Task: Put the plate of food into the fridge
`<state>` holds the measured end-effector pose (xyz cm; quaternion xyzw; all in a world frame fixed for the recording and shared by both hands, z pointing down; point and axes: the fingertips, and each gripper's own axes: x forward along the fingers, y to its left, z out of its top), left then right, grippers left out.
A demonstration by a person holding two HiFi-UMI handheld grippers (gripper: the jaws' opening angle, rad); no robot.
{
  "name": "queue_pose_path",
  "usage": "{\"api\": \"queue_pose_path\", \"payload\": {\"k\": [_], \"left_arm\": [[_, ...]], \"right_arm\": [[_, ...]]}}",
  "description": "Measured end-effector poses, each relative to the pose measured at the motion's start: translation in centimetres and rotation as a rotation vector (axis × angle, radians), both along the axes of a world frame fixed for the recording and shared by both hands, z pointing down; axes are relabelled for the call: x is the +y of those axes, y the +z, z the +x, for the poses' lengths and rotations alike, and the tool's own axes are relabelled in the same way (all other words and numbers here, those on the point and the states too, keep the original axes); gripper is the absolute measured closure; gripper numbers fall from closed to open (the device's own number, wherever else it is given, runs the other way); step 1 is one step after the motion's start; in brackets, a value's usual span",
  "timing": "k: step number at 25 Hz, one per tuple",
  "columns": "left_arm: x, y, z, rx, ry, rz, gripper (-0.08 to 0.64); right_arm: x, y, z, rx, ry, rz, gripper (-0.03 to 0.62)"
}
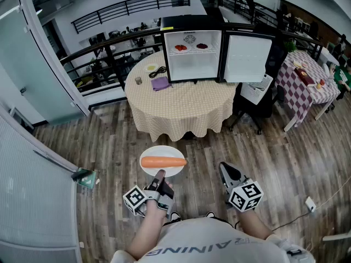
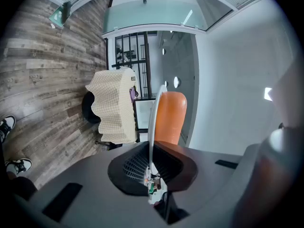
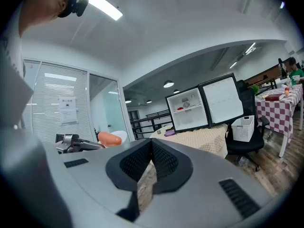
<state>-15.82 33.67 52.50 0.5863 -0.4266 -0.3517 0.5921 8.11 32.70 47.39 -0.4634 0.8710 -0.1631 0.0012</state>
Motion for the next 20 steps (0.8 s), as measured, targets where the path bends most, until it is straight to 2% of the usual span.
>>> {"api": "queue_pose_path", "payload": {"k": [3, 7, 16, 20], "left_arm": [[0.4, 0.3, -0.1, 0.033, 0.003, -0.001, 0.535], [0.9, 0.7, -0.5, 0.015, 0.006, -0.025, 0.535], [0.5, 0.4, -1.7, 0.047, 0.011, 0.009, 0.535], [0.4, 0.8, -2.5, 0.058, 0.026, 0.001, 0.535]], "right_arm": [[0.4, 0.4, -0.6, 0.005, -0.004, -0.009, 0.569], [0.6, 0.5, -1.3, 0.013, -0.012, -0.012, 0.569], [0.3, 0.8, -2.5, -0.022, 0.013, -0.033, 0.569], [-0.1, 1.3, -3.9, 0.000, 0.009, -0.044, 0.569]]}}
